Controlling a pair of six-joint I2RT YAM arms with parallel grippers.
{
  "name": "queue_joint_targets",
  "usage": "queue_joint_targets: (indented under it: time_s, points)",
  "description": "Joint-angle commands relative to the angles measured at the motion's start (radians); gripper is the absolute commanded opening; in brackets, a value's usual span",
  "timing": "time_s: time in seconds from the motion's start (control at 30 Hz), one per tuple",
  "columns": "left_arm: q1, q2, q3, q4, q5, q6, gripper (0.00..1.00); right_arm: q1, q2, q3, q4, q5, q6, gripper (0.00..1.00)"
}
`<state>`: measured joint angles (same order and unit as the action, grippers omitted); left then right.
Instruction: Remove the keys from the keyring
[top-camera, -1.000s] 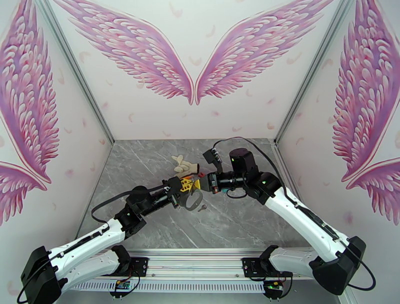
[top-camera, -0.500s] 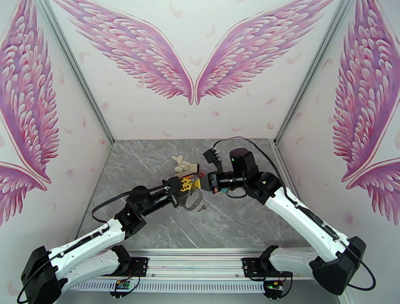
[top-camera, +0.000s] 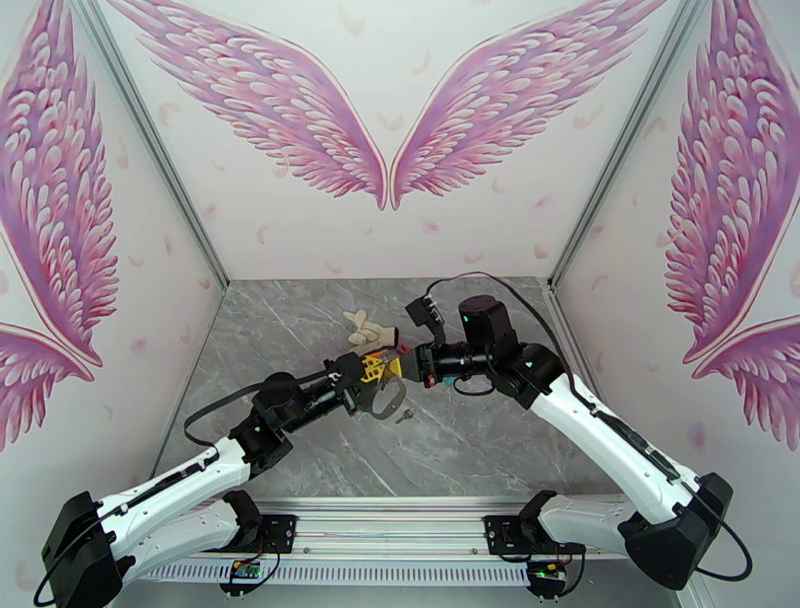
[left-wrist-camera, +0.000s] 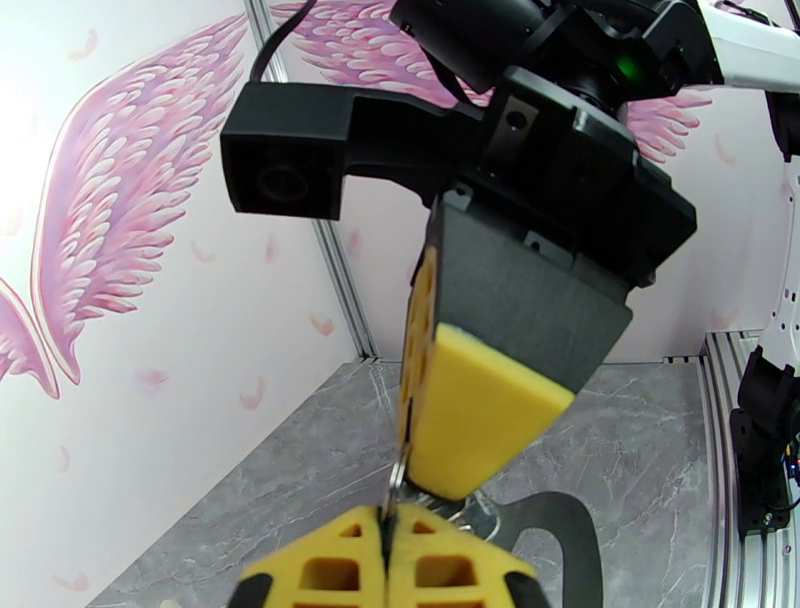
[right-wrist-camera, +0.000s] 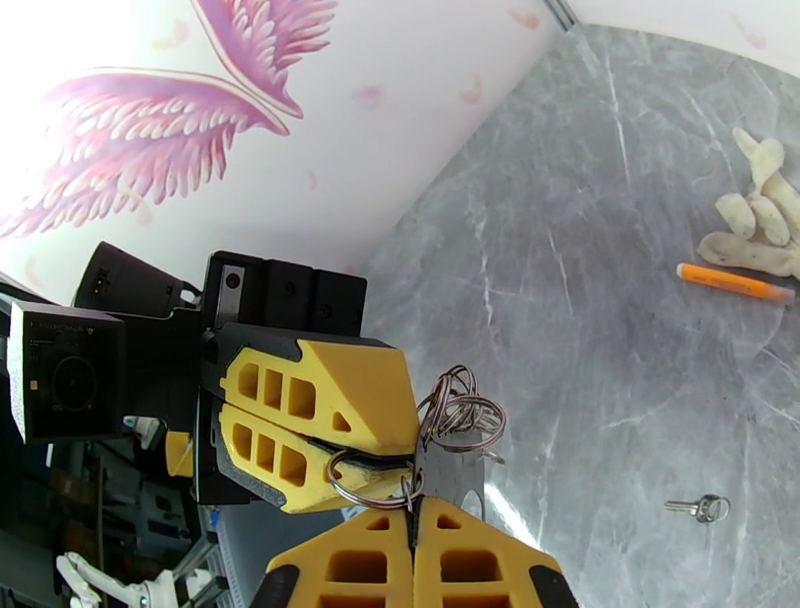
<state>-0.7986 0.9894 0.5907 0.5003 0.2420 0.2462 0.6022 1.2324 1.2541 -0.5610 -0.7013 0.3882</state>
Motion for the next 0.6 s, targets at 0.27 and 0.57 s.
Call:
queue_joint_targets:
  time_s: [0.27, 0.57]
  points:
    - [-0.002, -0.015, -0.018, 0.048, -0.017, 0.011, 0.0, -0.002, -0.022, 0.043, -0.03, 0.03, -0.073, 0.0]
    - [-0.002, -0.023, 0.01, -0.069, 0.034, -0.009, 0.16, 0.003, -0.029, 0.059, -0.065, 0.034, -0.116, 0.0]
